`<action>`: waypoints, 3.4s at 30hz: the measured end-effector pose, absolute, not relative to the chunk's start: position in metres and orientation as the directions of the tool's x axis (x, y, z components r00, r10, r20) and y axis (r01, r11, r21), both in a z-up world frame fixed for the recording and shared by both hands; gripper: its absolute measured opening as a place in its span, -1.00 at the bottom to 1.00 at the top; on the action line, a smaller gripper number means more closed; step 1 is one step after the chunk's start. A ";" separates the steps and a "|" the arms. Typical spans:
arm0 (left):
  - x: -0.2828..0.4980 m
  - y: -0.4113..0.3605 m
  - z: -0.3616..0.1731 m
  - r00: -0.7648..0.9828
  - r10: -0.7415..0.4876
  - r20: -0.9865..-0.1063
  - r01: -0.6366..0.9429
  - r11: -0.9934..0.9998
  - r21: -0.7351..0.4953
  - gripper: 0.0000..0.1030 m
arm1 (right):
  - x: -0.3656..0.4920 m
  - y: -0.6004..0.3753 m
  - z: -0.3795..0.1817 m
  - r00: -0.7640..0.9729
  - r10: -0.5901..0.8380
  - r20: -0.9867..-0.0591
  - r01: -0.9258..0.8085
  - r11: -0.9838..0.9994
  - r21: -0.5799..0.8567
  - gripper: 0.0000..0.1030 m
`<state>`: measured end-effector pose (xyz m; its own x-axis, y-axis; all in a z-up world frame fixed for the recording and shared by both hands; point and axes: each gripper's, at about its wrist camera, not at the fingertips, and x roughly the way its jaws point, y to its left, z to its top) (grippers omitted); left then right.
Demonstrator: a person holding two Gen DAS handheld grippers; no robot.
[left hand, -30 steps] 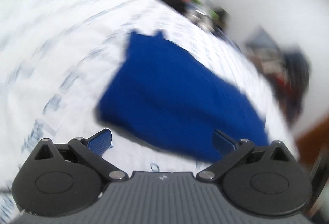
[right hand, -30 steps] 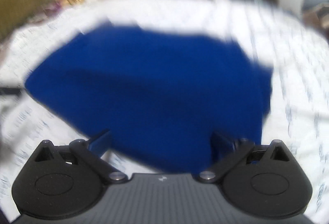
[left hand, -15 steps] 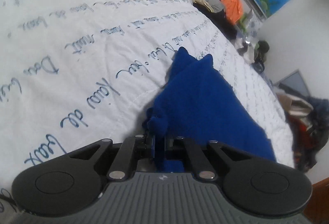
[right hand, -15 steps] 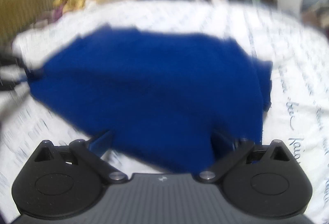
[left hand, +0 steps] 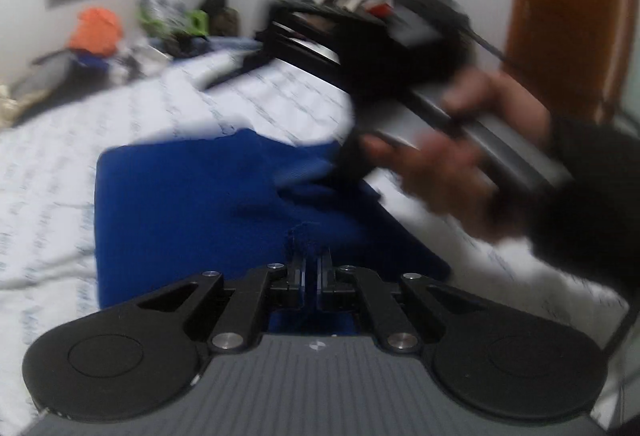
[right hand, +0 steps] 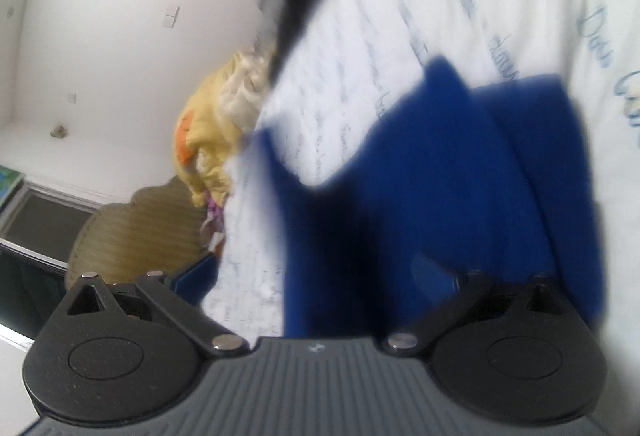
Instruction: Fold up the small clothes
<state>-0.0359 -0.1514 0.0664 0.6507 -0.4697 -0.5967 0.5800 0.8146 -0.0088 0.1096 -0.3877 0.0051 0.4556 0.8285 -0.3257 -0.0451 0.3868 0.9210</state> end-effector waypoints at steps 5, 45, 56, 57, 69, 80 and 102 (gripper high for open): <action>-0.038 -0.147 0.064 0.644 -0.476 -0.598 0.589 0.808 -0.010 -0.93 | 0.117 -0.379 -0.006 0.437 0.831 -0.345 -0.050 0.405 0.913 1.00; 0.175 -0.055 0.026 0.556 -0.534 -0.637 0.160 0.821 -0.548 -0.48 | 0.105 -0.416 0.003 0.668 0.492 -0.559 -0.085 0.796 0.599 -0.47; 0.162 -0.003 0.108 0.732 -0.365 -0.575 0.228 0.927 -0.298 -0.58 | 0.112 -0.353 0.050 0.644 0.650 -0.403 -0.211 0.658 0.723 -0.67; 0.164 0.004 0.107 0.725 -0.341 -0.598 0.196 0.935 -0.296 -0.49 | 0.118 -0.346 0.052 0.649 0.642 -0.407 -0.198 0.659 0.725 -0.53; 0.051 0.047 0.030 0.567 -0.531 -0.630 0.116 0.809 -0.577 -0.05 | 0.038 -0.351 0.013 0.526 0.620 -0.583 -0.139 0.738 0.660 0.70; 0.004 0.058 0.051 0.590 -0.454 -0.668 0.180 0.880 -0.439 -0.52 | 0.001 -0.338 0.029 0.486 0.655 -0.579 -0.248 0.738 0.627 -0.72; -0.010 -0.025 0.047 0.688 -0.420 -0.591 0.407 0.898 -0.164 0.84 | 0.172 -0.278 0.030 0.644 0.368 -0.671 -0.279 0.929 0.243 -0.84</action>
<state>-0.0097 -0.0246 0.0467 0.6884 -0.4204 -0.5911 0.4075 0.8983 -0.1643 0.1718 -0.2784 0.0299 0.6438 0.3684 -0.6707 -0.2790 0.9292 0.2425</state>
